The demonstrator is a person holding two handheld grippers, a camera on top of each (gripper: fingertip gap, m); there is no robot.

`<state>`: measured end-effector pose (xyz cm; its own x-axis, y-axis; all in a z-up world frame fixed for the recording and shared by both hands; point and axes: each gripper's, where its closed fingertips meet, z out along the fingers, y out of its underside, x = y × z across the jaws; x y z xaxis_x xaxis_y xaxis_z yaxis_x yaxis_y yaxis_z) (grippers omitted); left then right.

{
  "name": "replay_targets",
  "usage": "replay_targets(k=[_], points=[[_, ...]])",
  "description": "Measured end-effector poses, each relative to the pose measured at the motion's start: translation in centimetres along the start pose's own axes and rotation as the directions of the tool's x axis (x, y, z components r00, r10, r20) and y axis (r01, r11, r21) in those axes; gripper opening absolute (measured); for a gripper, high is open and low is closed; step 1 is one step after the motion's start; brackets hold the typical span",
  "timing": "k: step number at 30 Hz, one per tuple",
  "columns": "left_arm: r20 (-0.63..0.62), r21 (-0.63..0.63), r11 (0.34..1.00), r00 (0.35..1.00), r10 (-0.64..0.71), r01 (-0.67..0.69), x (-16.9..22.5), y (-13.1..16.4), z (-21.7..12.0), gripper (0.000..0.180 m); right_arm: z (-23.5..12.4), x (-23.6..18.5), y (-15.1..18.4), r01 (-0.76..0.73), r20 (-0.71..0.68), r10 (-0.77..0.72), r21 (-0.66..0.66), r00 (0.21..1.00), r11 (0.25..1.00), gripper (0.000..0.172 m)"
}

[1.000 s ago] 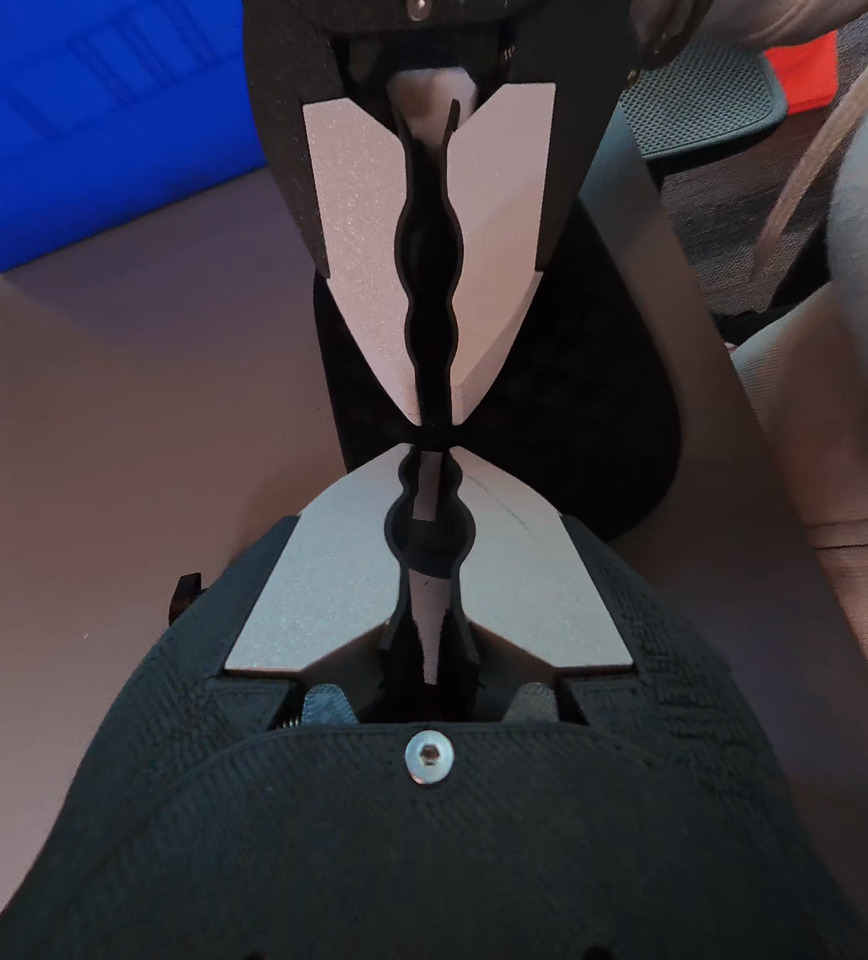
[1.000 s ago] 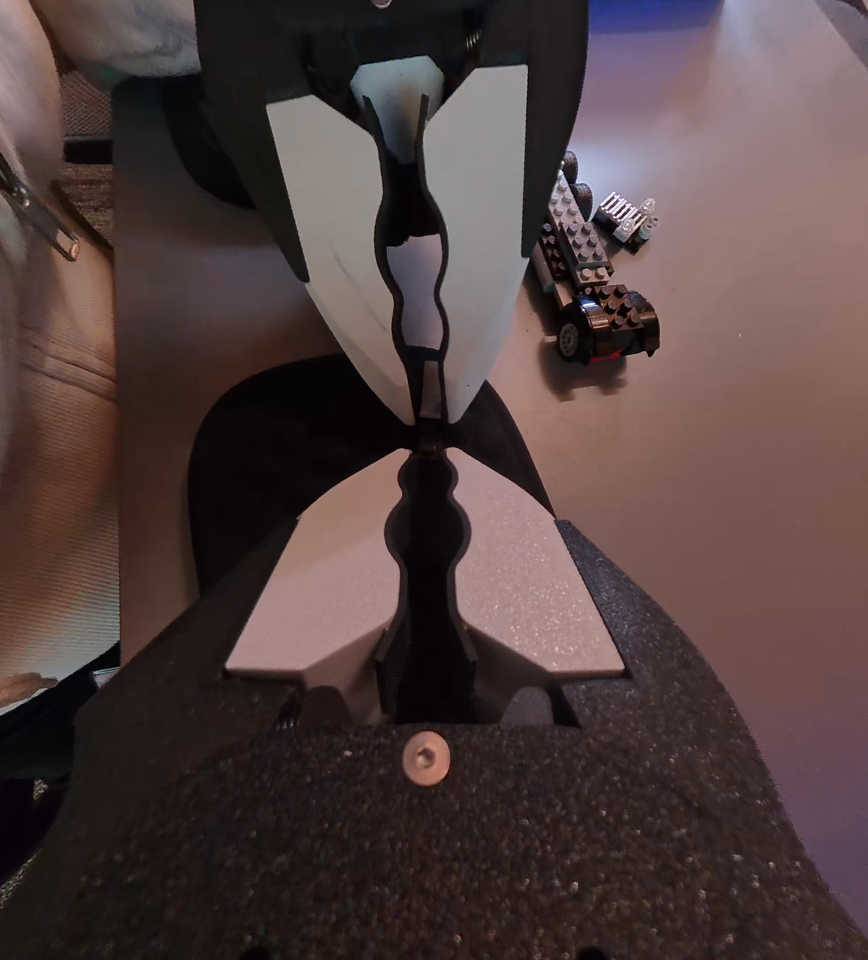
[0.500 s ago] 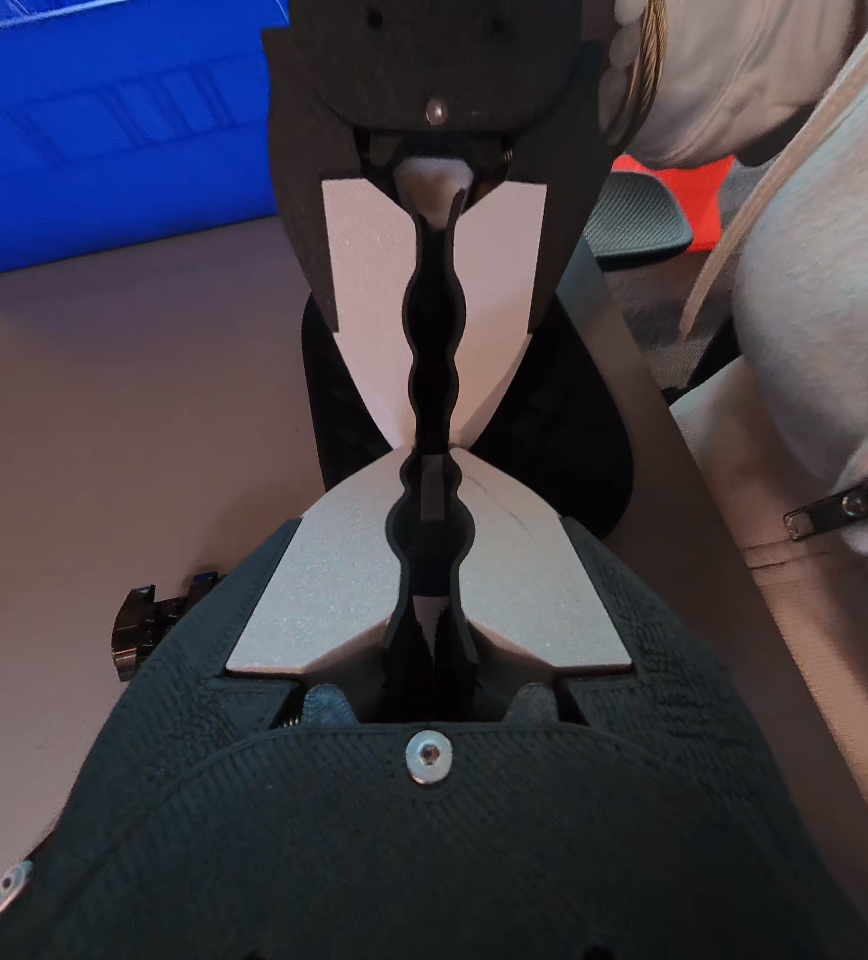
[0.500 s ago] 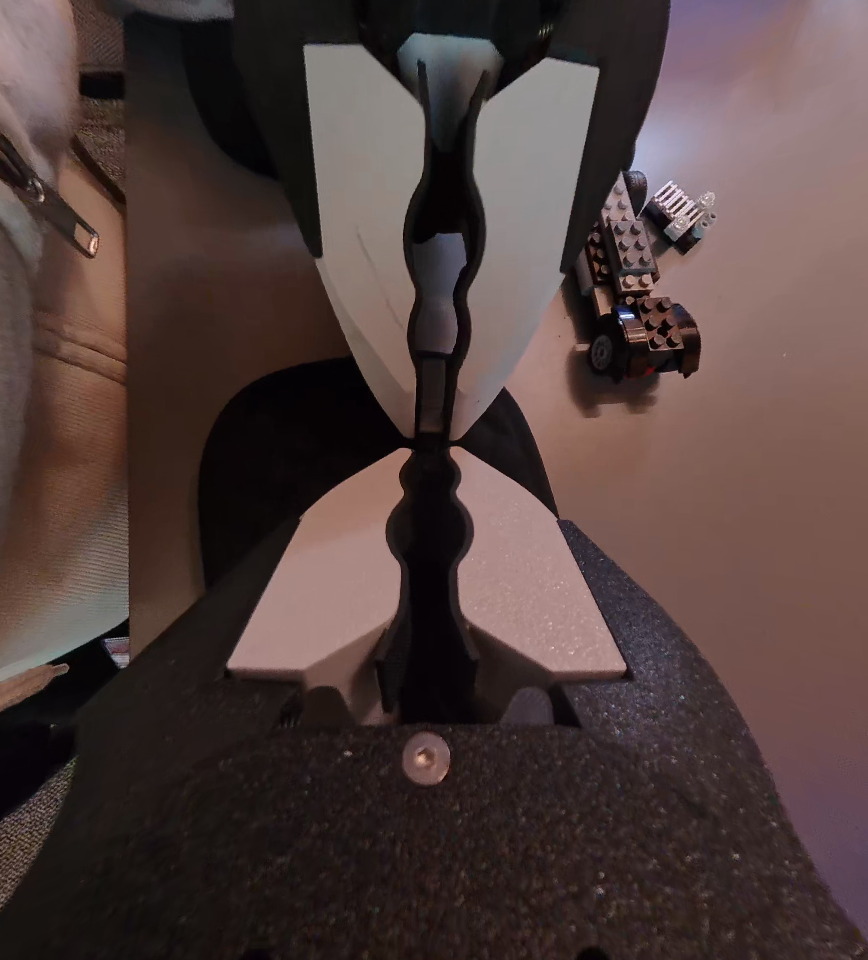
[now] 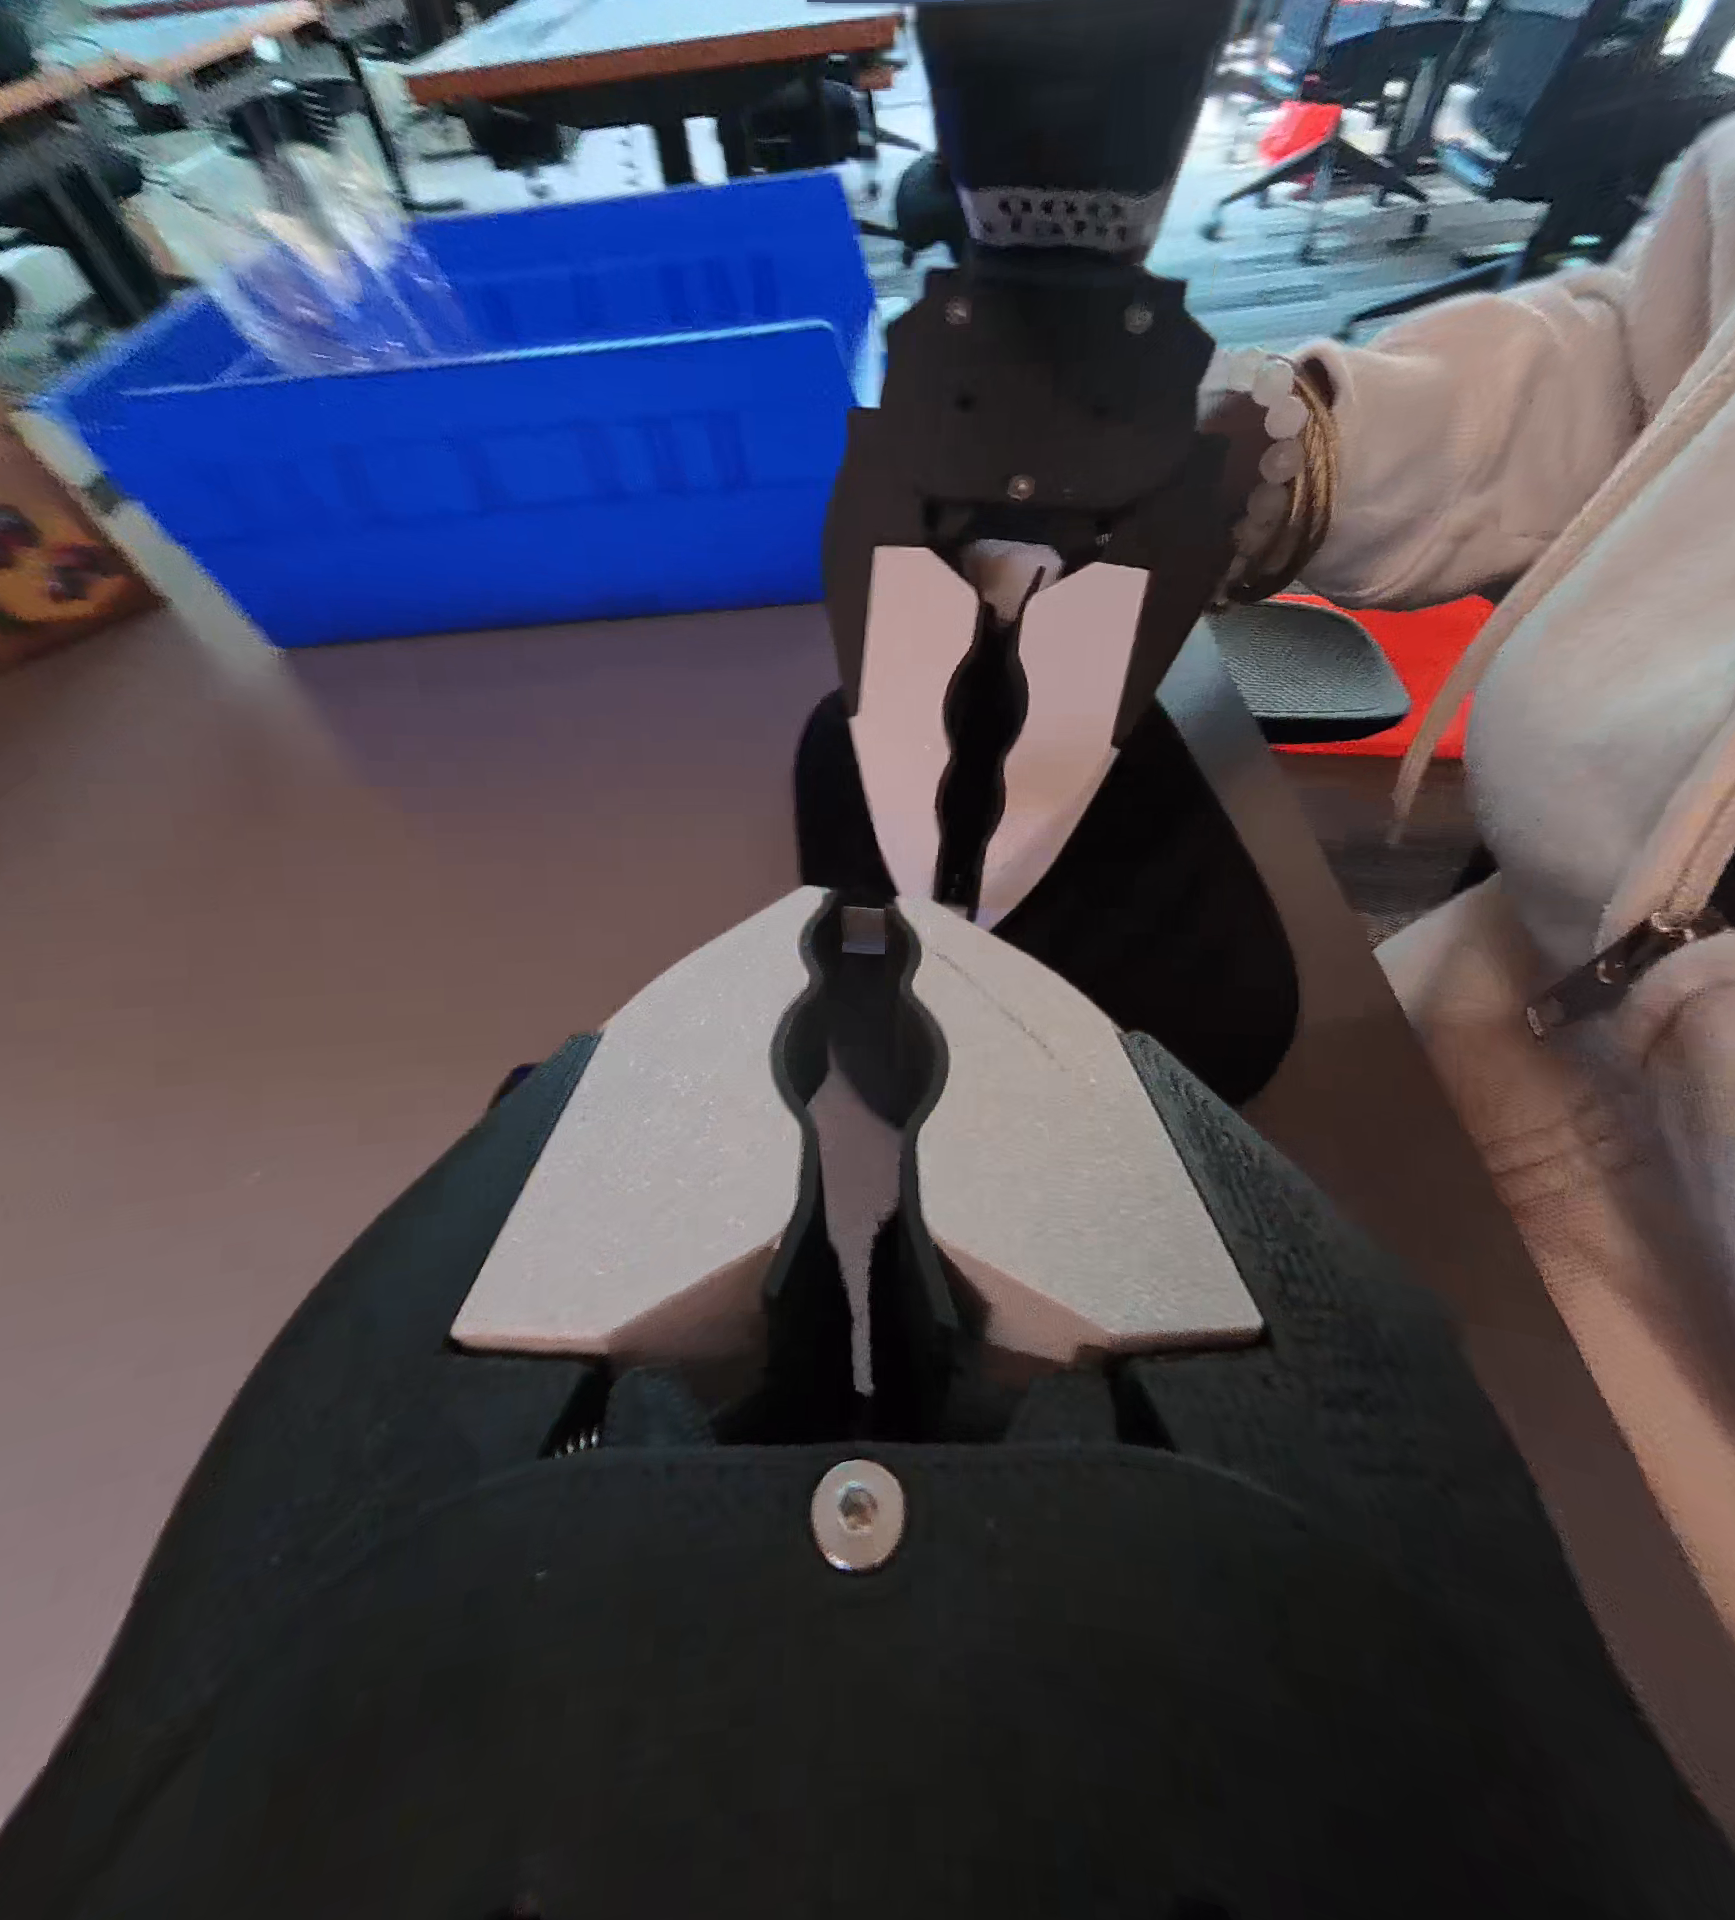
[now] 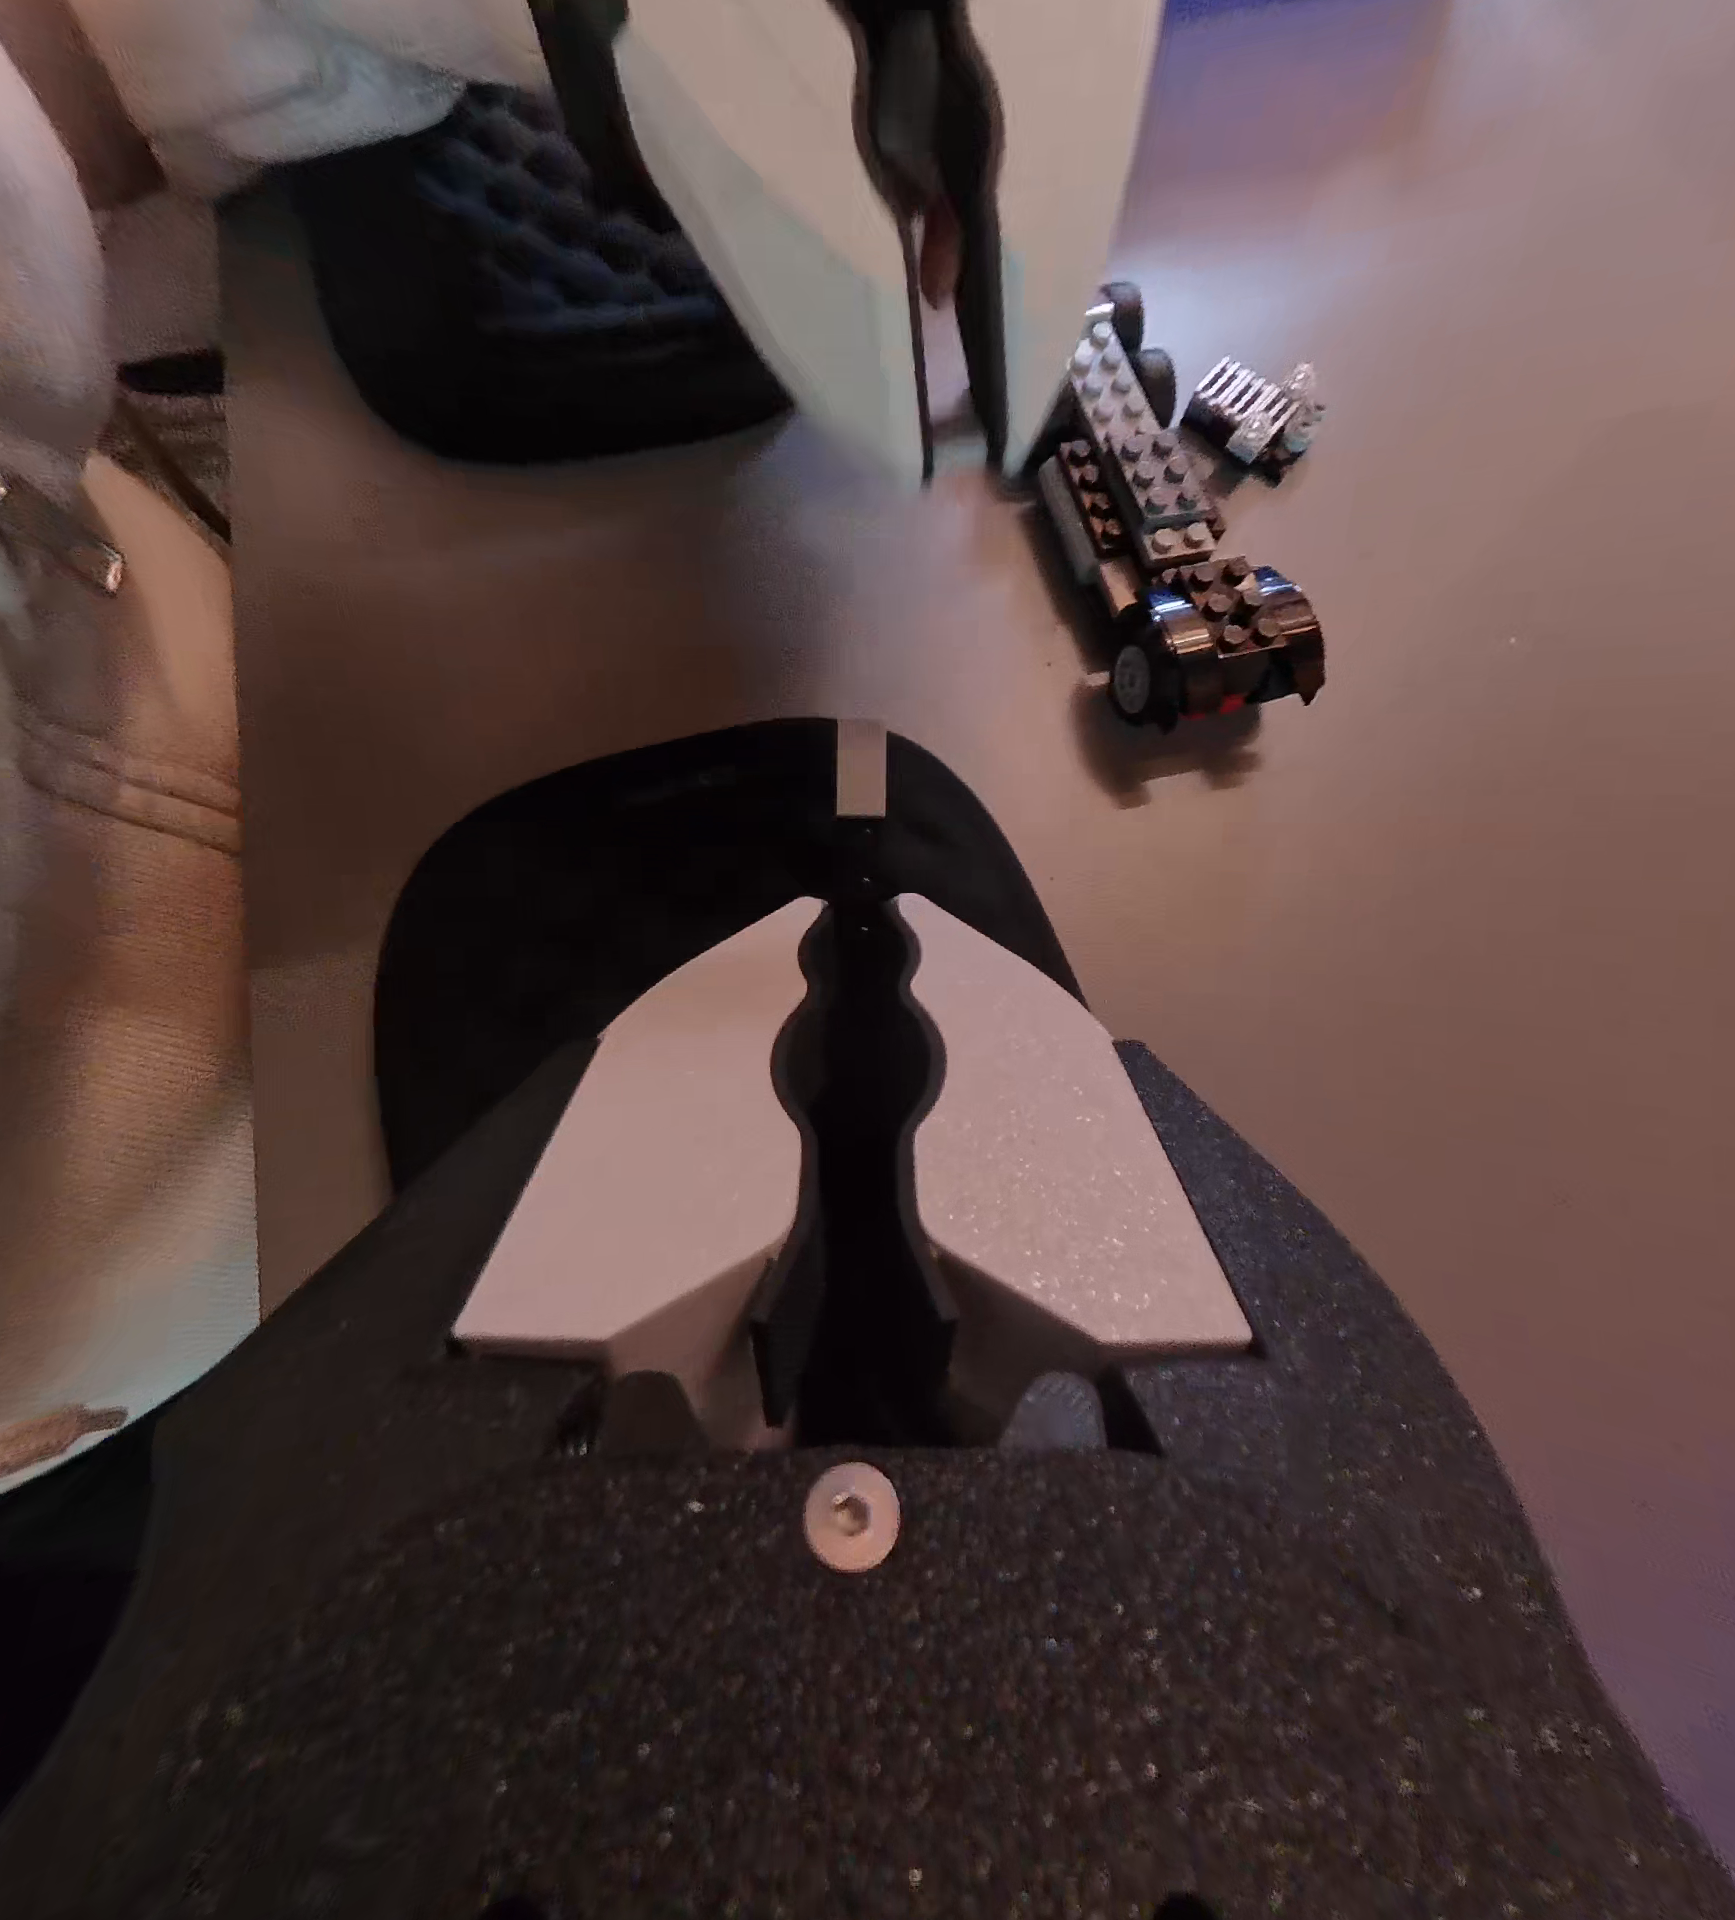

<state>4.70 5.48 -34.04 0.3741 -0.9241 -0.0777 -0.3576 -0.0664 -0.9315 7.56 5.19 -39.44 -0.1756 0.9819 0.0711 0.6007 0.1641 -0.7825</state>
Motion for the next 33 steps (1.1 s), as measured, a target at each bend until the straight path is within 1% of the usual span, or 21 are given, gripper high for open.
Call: replay_targets(k=[2,3,4,5,6,8,9,10,11,12,15,17,20,21,23,24,26,28,30,31,33], points=[[0.115,-0.019,1.000,0.993,-0.005,0.007,-1.0,-0.3,-2.3,0.008,-0.3,0.1,-0.1,-0.019,-0.001,0.019,0.030,1.000,0.999,0.008],[0.209,-0.038,0.999,0.978,0.002,0.007,-1.9,-0.3,-4.1,0.008,-0.4,0.1,-0.1,-0.027,0.000,0.027,0.034,1.000,0.999,0.008],[0.332,-0.053,0.999,0.943,0.008,0.010,-3.0,-0.5,-6.5,0.008,-0.4,0.2,0.0,-0.032,-0.004,0.032,0.039,0.999,0.999,0.008],[0.470,-0.059,0.998,0.883,0.006,0.025,-4.4,-0.8,-9.5,0.008,-0.5,0.3,0.0,-0.035,-0.008,0.036,0.046,0.999,0.998,0.008],[0.610,-0.058,0.997,0.792,-0.006,0.052,-5.7,-0.9,-13.3,0.008,-0.5,0.3,-0.1,-0.036,-0.010,0.037,0.051,0.999,0.998,0.008],[0.834,-0.035,0.992,0.550,-0.037,0.121,-7.2,-0.6,-21.8,0.008,-0.4,0.4,0.0,-0.036,-0.014,0.037,0.047,0.999,0.998,0.008],[0.901,-0.023,0.987,0.430,-0.047,0.158,-7.3,0.0,-25.7,0.008,-0.3,0.4,0.1,-0.034,-0.016,0.034,0.039,0.999,0.999,0.008],[0.942,-0.025,0.978,0.333,-0.046,0.205,-7.2,1.0,-29.0,0.008,-0.2,0.4,0.2,-0.030,-0.021,0.031,0.031,0.999,0.999,0.008],[0.960,-0.033,0.962,0.278,-0.045,0.271,-7.0,2.5,-31.4,0.008,-0.2,0.4,0.2,-0.025,-0.026,0.026,0.026,0.999,0.999,0.008],[0.964,-0.041,0.940,0.262,-0.053,0.339,-6.8,4.1,-32.7,0.010,-0.1,0.4,0.2,-0.022,-0.030,0.022,0.024,0.999,0.999,0.008],[0.948,-0.070,0.876,0.305,-0.090,0.476,-6.9,7.7,-33.4,0.030,-0.2,0.5,0.2,-0.023,-0.039,0.024,0.025,0.999,0.999,0.008],[0.941,-0.092,0.855,0.325,-0.093,0.511,-7.2,8.9,-33.4,0.037,-0.2,0.5,0.2,-0.020,-0.050,0.021,0.023,0.999,1.000,0.008],[0.922,-0.123,0.841,0.374,-0.099,0.527,-7.2,9.5,-32.8,0.044,-0.1,0.5,0.3,-0.015,-0.056,0.016,0.018,0.998,1.000,0.008],[0.924,-0.129,0.835,0.371,-0.095,0.535,-7.2,9.8,-33.0,0.045,-0.1,0.5,0.3,-0.018,-0.054,0.019,0.018,0.998,1.000,0.008],[0.928,-0.115,0.862,0.363,-0.084,0.494,-7.4,9.1,-33.0,0.044,-0.1,0.6,0.2,-0.028,-0.047,0.029,0.022,0.998,0.999,0.008],[0.913,-0.096,0.893,0.396,-0.097,0.441,-7.4,8.1,-32.2,0.044,-0.2,0.6,0.2,-0.031,-0.045,0.032,0.024,0.998,0.999,0.008],[0.840,-0.063,0.950,0.531,-0.115,0.306,-6.7,5.2,-28.6,0.044,-0.2,0.6,0.2,-0.034,-0.040,0.035,0.023,0.999,0.999,0.008],[0.729,-0.089,0.978,0.682,-0.065,0.188,-5.4,2.9,-23.6,0.040,-0.2,0.5,0.1,-0.024,-0.035,0.024,0.018,0.999,1.000,0.008],[0.566,-0.151,0.983,0.825,0.000,0.103,-3.5,1.7,-17.5,0.038,-0.2,0.3,0.1,-0.007,-0.026,0.007,0.011,1.000,1.000,0.008],[0.468,-0.165,0.983,0.884,0.011,0.076,-2.3,1.4,-14.3,0.037,-0.1,0.2,0.1,0.001,-0.020,-0.001,0.007,1.000,1.000,0.008],[0.261,-0.137,0.989,0.965,-0.027,0.064,0.0,0.6,-8.4,0.033,-0.1,-0.2,0.0,0.011,-0.003,-0.011,0.001,1.000,1.000,0.008]])
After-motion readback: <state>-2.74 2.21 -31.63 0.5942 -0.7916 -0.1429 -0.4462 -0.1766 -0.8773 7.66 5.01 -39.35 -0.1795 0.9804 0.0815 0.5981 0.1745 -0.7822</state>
